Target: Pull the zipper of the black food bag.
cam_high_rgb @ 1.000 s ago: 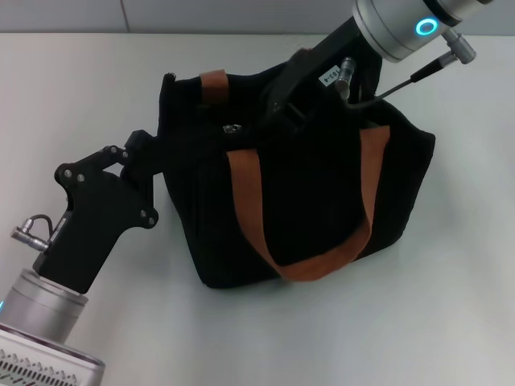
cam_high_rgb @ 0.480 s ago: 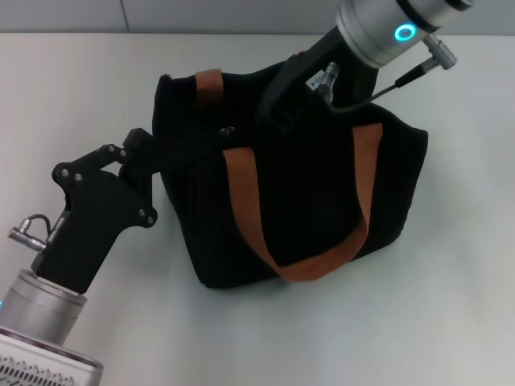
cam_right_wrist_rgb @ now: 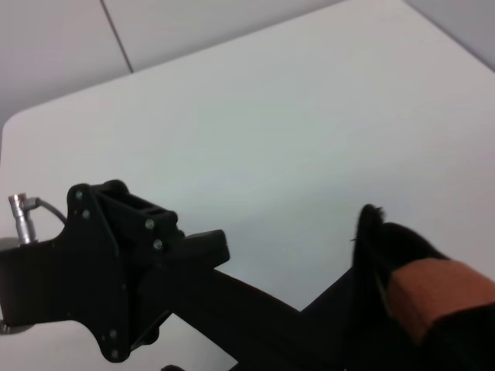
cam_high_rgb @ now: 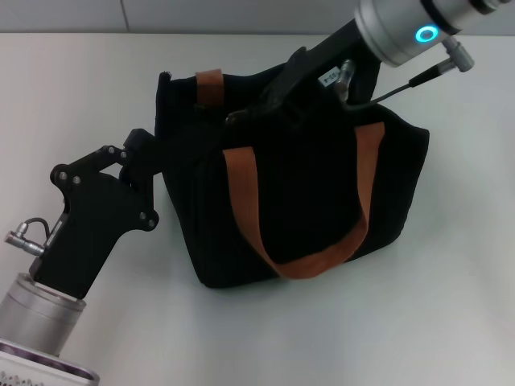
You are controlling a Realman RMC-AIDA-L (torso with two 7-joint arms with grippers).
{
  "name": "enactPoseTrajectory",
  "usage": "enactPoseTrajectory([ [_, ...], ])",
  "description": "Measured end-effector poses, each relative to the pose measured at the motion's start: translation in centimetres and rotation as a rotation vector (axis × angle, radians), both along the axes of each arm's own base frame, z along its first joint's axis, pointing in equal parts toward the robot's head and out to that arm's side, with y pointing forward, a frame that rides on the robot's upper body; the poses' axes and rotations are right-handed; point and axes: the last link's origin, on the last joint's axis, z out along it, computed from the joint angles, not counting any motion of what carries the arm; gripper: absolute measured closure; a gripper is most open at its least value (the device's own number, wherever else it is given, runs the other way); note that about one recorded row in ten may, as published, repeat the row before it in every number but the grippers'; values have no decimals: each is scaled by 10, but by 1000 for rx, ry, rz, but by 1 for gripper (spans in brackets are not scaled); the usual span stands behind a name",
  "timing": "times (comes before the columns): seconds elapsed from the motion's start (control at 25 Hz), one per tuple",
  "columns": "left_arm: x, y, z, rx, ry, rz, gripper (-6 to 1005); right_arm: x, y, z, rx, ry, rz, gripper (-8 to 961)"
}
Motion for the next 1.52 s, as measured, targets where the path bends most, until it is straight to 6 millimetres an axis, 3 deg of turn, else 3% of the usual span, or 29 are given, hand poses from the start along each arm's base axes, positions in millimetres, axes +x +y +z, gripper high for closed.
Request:
enactPoseTrajectory([
  [0.68, 0, 5, 3, 17, -3, -3, 990, 21, 6, 34, 52, 84, -72, 948],
  [1.12, -1, 4, 4, 21, -8, 8, 990, 57, 1, 60, 76, 144, -161, 949],
  [1.4, 1, 5, 2, 8, -4, 2, 990, 34, -3, 54, -14, 169, -191, 926],
  [1.52, 0, 5, 0, -1, -1, 6, 990, 23, -2, 49, -30, 128, -222, 830],
])
